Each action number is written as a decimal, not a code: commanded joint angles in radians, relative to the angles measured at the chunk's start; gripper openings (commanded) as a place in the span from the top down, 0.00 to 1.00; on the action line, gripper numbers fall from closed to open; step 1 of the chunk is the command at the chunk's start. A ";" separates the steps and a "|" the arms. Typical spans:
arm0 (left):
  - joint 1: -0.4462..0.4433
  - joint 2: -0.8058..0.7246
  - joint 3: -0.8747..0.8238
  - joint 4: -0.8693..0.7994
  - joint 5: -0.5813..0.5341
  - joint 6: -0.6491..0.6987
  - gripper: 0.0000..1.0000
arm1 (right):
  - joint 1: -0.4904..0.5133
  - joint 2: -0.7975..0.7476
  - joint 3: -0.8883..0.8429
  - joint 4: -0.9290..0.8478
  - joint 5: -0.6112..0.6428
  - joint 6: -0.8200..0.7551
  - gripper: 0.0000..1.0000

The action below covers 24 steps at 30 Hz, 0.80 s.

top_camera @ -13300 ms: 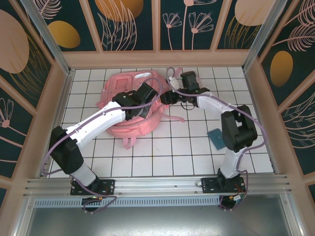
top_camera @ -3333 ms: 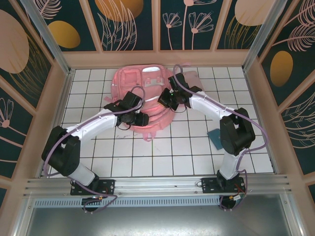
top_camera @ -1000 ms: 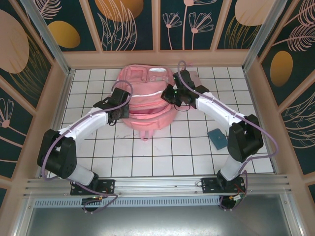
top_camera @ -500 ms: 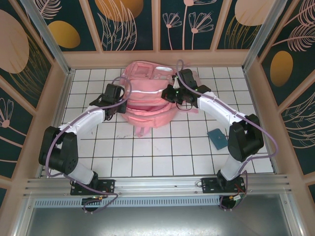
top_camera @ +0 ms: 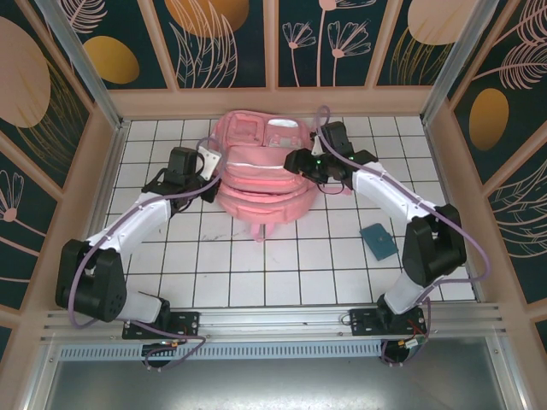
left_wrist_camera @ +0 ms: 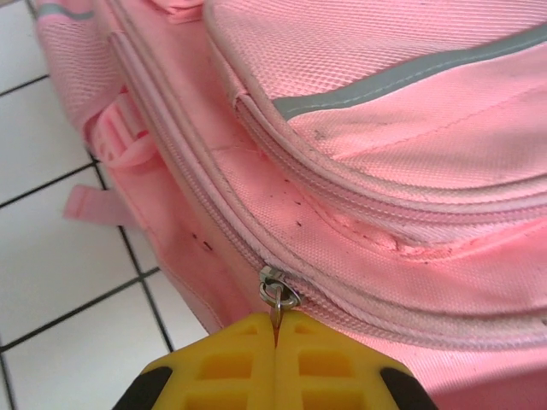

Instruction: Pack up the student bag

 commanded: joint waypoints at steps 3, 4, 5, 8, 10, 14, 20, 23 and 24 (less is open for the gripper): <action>0.000 -0.065 -0.044 0.095 0.153 -0.036 1.00 | 0.078 -0.059 0.026 -0.010 0.149 0.073 0.41; 0.001 -0.069 -0.049 0.095 0.157 -0.037 1.00 | 0.116 -0.050 0.054 -0.034 0.190 0.024 0.41; 0.001 -0.071 -0.052 0.095 0.161 -0.036 1.00 | 0.149 -0.036 0.084 -0.054 0.215 -0.038 0.41; 0.000 -0.075 -0.055 0.091 0.164 -0.025 1.00 | 0.240 0.029 0.169 -0.096 0.292 -0.312 0.42; 0.001 -0.081 -0.053 0.095 0.163 -0.021 1.00 | 0.266 0.067 0.187 -0.086 0.287 -0.491 0.46; 0.000 -0.099 -0.069 0.119 0.167 -0.026 1.00 | 0.277 0.112 0.178 -0.027 0.174 -0.798 0.49; 0.002 -0.120 -0.092 0.141 0.169 -0.033 1.00 | 0.274 0.171 0.199 0.009 0.002 -1.121 0.53; 0.001 -0.126 -0.096 0.147 0.167 -0.033 1.00 | 0.254 0.205 0.244 0.003 -0.093 -1.169 0.55; 0.001 -0.125 -0.096 0.150 0.168 -0.035 1.00 | 0.248 0.217 0.257 -0.010 -0.120 -1.182 0.55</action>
